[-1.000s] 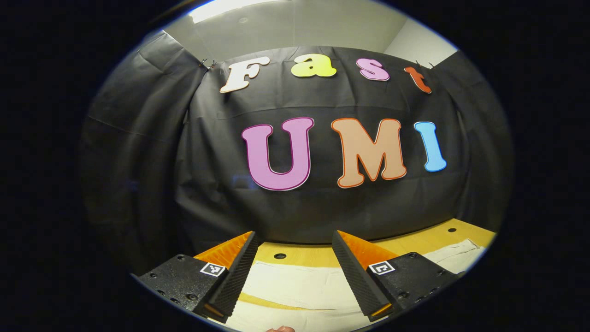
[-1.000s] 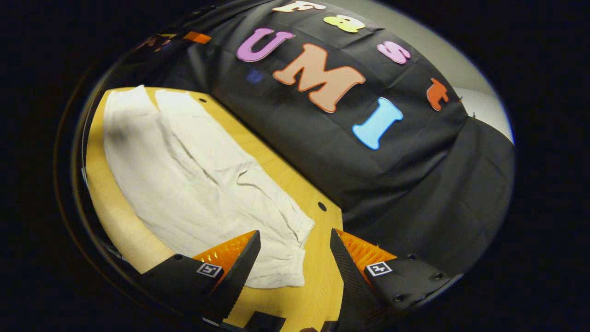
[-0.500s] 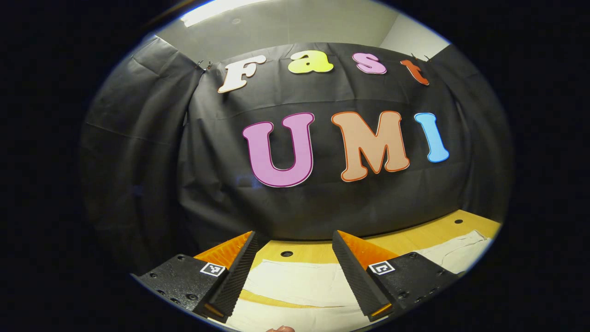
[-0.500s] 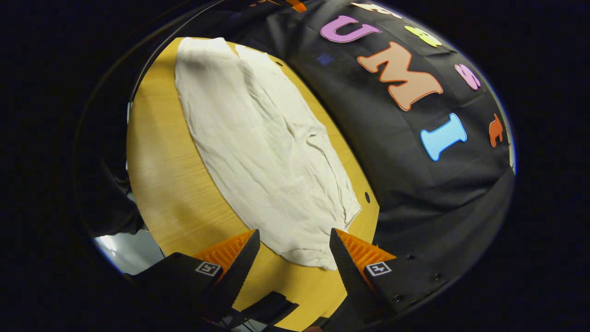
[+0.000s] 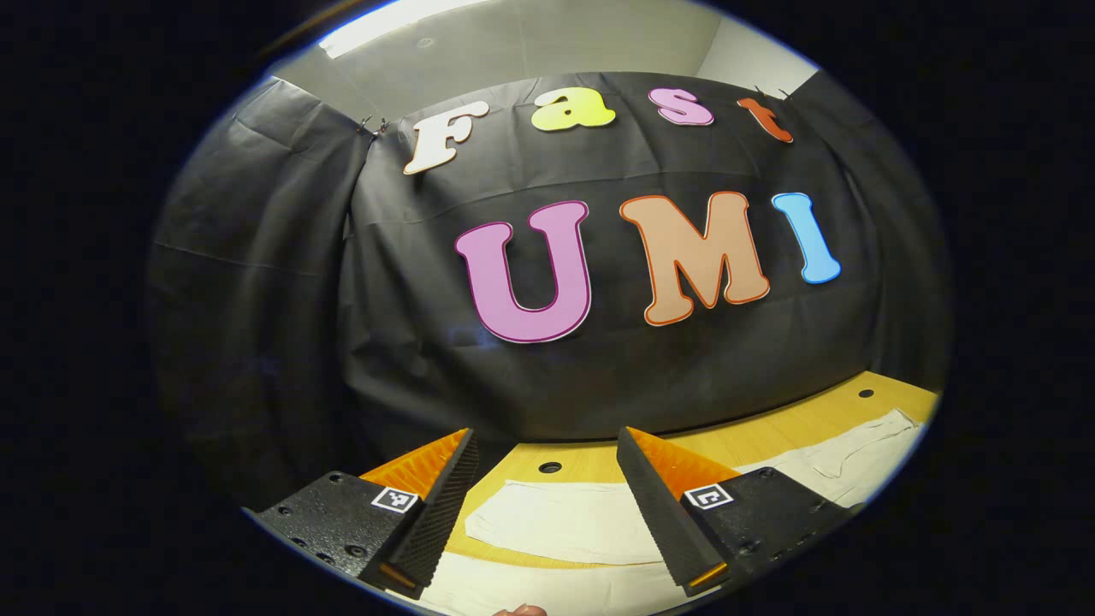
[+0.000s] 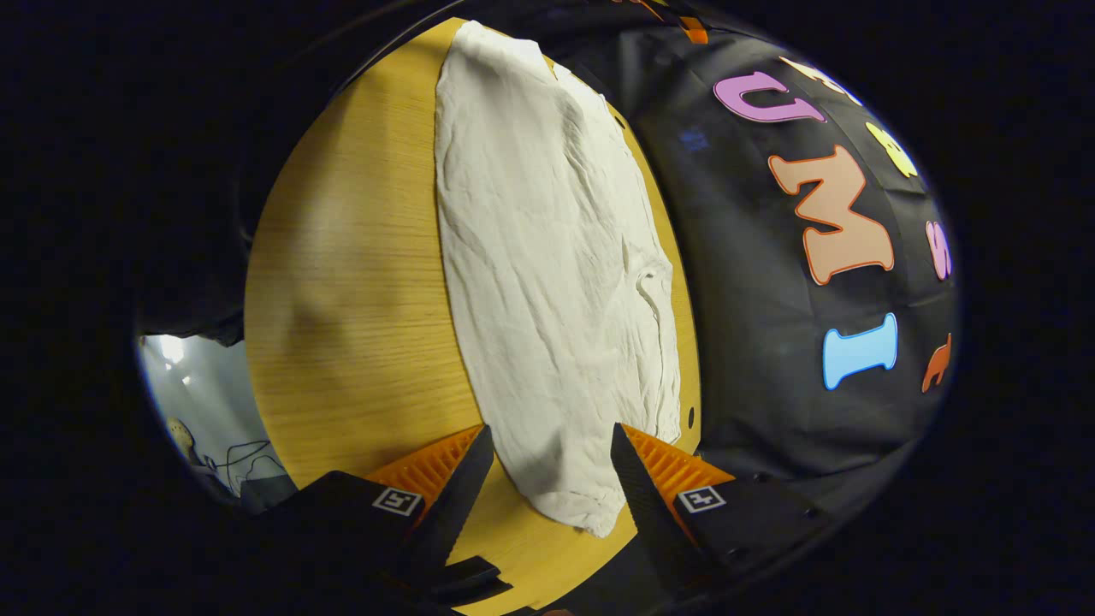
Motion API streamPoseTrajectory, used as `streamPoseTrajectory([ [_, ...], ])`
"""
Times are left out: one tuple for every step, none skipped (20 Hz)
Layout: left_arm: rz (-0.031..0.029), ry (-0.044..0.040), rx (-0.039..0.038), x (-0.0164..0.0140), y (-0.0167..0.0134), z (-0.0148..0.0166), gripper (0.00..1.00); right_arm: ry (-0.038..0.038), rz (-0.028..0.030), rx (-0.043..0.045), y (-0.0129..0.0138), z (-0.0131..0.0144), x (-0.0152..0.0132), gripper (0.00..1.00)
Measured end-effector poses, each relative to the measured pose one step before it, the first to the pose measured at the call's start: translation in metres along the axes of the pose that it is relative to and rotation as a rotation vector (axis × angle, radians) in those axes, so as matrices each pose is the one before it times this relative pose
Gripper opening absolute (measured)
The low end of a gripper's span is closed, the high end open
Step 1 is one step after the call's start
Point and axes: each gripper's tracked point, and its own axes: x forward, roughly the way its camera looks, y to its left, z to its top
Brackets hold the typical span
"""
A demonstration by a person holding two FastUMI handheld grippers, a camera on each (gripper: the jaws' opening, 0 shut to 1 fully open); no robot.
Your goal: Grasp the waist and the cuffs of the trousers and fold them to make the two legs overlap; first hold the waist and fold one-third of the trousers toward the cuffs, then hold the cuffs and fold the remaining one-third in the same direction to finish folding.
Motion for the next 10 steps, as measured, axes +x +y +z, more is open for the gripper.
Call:
streamPoseTrajectory([
  [0.00244, -0.00076, 0.00147, 0.00010, 0.00071, -0.00059, 0.96, 0.00472, 0.00127, 0.01231, -0.00164, -0.00041, 0.00454, 0.92],
  [0.00168, 0.00139, 0.00461, -0.00052, 0.00119, -0.00058, 0.96, 0.00476, -0.00056, 0.01032, -0.00253, 0.00003, 0.00315, 0.92],
  [0.00058, 0.00222, 0.00650, 0.00056, 0.00041, -0.00038, 0.96, 0.00640, -0.00299, 0.00814, -0.00148, 0.00046, 0.00399, 0.92],
  [-0.00094, 0.00163, 0.00638, -0.00071, 0.00060, -0.00073, 0.96, 0.00505, -0.00464, 0.00377, -0.00294, 0.00116, 0.00370, 0.91],
  [-0.00208, -0.00256, 0.00361, -0.00040, 0.00040, 0.00116, 0.96, 0.00755, -0.00210, 0.00373, -0.00042, -0.00008, 0.00256, 0.90],
  [-0.00305, -0.00272, 0.00264, -0.00080, -0.00047, 0.00063, 0.96, 0.00349, 0.00191, 0.00198, -0.00001, 0.00131, 0.00224, 0.88],
  [-0.00126, 0.00030, 0.00338, -0.00055, 0.00039, -0.00031, 0.96, 0.00920, 0.00251, 0.00159, 0.00238, -0.00073, 0.00488, 0.85],
  [-0.00232, 0.00330, 0.00543, -0.00109, 0.00076, -0.00219, 0.96, 0.00617, 0.00952, 0.00274, 0.00428, 0.00118, 0.00260, 0.72],
  [-0.00113, 0.00248, 0.01067, -0.00047, 0.00121, -0.00094, 0.96, 0.00404, 0.00352, -0.00685, 0.00607, 0.00035, 0.00241, 0.62],
  [-0.00368, 0.00005, 0.01459, -0.00140, 0.00188, -0.00130, 0.96, -0.00173, -0.01803, -0.02705, 0.00268, 0.00169, 0.00361, 0.34],
])
